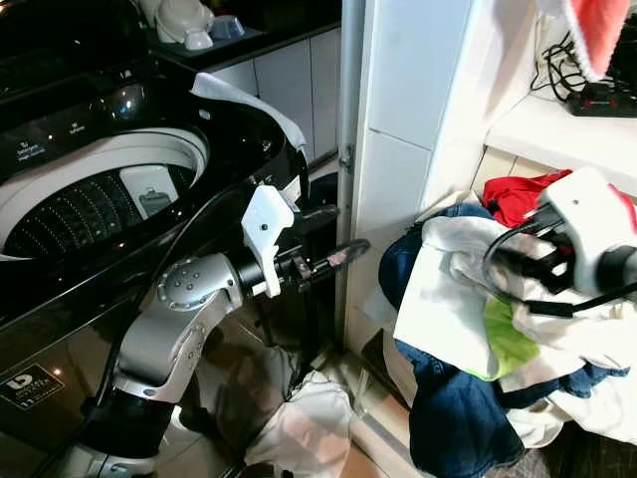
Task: Clothes washing
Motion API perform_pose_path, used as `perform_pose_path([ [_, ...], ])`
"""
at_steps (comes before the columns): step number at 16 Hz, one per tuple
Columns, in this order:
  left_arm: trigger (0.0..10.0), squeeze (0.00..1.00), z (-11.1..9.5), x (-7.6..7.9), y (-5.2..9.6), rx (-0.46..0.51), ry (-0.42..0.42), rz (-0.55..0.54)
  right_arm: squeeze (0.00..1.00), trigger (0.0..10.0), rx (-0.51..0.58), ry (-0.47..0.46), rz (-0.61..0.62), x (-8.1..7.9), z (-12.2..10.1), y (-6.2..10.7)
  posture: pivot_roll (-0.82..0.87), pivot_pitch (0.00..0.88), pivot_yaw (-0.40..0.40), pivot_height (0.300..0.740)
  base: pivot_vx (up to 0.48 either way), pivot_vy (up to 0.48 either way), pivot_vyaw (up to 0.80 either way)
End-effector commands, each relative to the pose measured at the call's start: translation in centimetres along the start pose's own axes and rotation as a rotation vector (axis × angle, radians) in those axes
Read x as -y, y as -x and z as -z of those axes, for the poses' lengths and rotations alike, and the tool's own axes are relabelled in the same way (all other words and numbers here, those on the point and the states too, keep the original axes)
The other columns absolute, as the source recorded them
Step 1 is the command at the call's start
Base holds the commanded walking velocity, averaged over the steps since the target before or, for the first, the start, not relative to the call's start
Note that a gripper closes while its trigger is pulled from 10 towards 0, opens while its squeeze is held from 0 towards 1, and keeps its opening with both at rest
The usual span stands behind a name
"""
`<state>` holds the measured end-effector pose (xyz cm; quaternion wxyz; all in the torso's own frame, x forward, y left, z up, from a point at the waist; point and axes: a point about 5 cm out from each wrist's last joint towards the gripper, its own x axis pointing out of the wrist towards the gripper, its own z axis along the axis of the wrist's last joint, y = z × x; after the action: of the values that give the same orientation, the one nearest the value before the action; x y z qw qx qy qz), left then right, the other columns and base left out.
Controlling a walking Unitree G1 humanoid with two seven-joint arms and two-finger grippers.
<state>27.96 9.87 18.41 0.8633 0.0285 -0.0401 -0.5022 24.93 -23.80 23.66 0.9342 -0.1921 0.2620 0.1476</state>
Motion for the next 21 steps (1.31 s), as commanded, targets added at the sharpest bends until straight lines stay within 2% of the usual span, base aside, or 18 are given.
perform_pose_path([
  [1,10.0,0.00,-0.7,-0.1,0.2,0.001,-0.004,0.027,1.00,10.0,0.039,0.001,0.023,0.8,-0.8,1.0,-0.04,0.000,0.073,0.740,0.000,0.000,0.00],
  [2,10.0,0.00,-0.9,0.0,0.5,-0.006,0.002,0.048,1.00,10.0,0.033,0.000,0.012,1.2,-0.8,1.4,-0.04,0.000,0.071,0.740,0.000,0.000,0.00],
  [4,10.0,0.00,-1.1,0.2,0.7,-0.009,0.032,0.087,1.00,10.0,-0.044,0.029,-0.028,1.2,0.6,1.5,-0.03,0.000,0.071,0.740,0.000,0.000,0.00],
  [5,10.0,0.00,-1.2,0.4,0.8,0.004,0.074,0.113,0.85,10.0,-0.112,0.067,-0.018,1.2,1.5,1.5,-0.04,0.000,0.076,0.740,0.000,0.000,0.00],
  [6,10.0,0.00,-1.2,0.8,0.8,0.004,0.094,0.143,0.00,10.0,-0.154,0.090,0.009,1.4,2.2,1.4,-0.04,0.000,0.078,0.740,0.000,0.000,0.00],
  [8,10.0,0.00,-1.1,1.1,0.5,0.004,0.102,0.153,0.00,10.0,-0.169,0.083,0.042,1.8,3.1,0.3,-0.04,0.000,0.075,0.740,0.000,0.000,0.00],
  [9,10.0,0.00,-1.1,1.2,0.4,0.011,0.098,0.150,0.00,6.5,-0.174,0.072,0.069,2.2,3.6,-0.3,-0.04,0.000,0.071,0.740,0.000,0.000,0.00],
  [10,10.0,0.00,-1.2,1.2,0.4,0.011,0.106,0.147,0.00,2.0,-0.170,0.059,0.073,2.4,3.6,-0.3,-0.03,0.000,0.066,0.740,0.000,0.000,0.00],
  [11,10.0,0.00,-1.1,1.1,0.5,0.008,0.114,0.142,0.00,0.0,-0.170,0.058,0.075,2.6,3.7,-0.3,-0.03,0.000,0.064,0.740,0.000,0.000,0.00],
  [15,10.0,0.00,-1.1,1.4,0.8,0.001,0.119,0.147,0.00,0.0,-0.212,0.066,0.078,3.3,5.2,-0.9,-0.01,0.000,0.046,0.740,0.000,0.000,0.00],
  [21,10.0,0.00,-1.1,1.7,1.2,-0.002,0.131,0.141,0.00,0.0,-0.173,0.006,0.036,3.4,5.1,-1.4,0.02,0.000,0.022,0.740,0.000,0.000,0.00],
])
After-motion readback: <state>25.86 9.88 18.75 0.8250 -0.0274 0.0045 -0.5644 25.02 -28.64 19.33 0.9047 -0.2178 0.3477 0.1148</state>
